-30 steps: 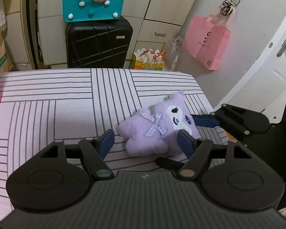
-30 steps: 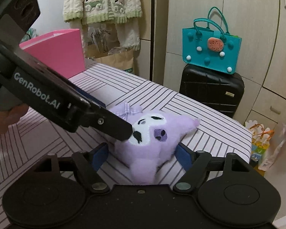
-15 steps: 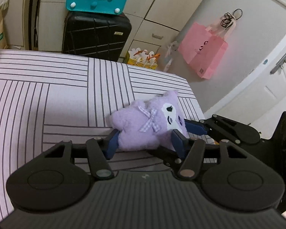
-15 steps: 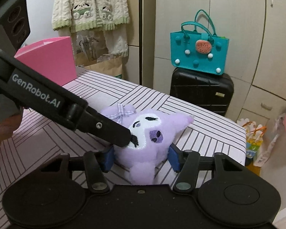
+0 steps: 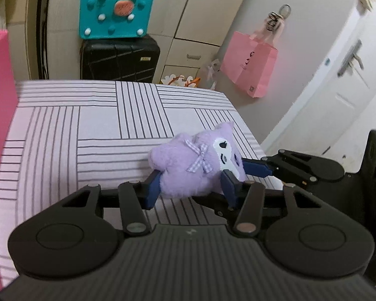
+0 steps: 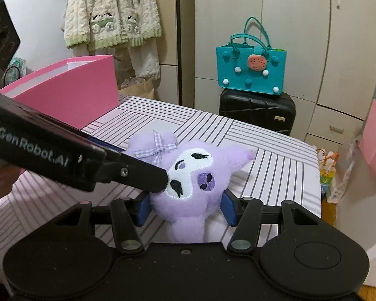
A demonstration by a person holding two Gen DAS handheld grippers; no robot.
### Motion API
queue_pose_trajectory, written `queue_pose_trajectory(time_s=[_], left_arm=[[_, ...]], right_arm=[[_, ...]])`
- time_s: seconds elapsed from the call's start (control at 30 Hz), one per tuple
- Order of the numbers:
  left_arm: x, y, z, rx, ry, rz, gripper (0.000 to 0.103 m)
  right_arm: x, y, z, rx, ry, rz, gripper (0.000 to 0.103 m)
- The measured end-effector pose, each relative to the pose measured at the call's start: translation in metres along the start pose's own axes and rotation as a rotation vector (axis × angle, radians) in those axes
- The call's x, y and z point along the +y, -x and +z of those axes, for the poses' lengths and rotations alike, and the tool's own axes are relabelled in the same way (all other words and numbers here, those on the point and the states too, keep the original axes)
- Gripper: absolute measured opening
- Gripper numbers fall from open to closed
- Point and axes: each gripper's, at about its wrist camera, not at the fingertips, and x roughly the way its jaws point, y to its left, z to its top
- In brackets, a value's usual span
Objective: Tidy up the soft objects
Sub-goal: 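Carry the purple plush with both tools into the pink box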
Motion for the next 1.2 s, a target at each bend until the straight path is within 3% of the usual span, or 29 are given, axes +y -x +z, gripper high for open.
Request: queue_pose_trajectory(time_s=[0.23,0.67,0.9,1.2], left_arm=[[-0.011,0.031,-0.019,0.008,-0.073,0.019,0.051],[-0.012,0.101,-0.053,0.003,-0.064,0.031,0.051],[-0.008,0.135,-0.073,0.001,-0.06,0.025,0.05],[0.008,0.191,-0.076,-0.043,-0.061,0.021,0.05]], right_arm=[[0.028,0.025,-0.01,0.011,-0.063,-0.028,0.061],[0.084,0.068,-0.018,-0.008,-0.028,0.008,0.061],[0.108,0.087,-0.019,-0.016,0.012,0.075,0.061],[0.134,0.097,0.009,-0.046,0.074,0.223,0.061]])
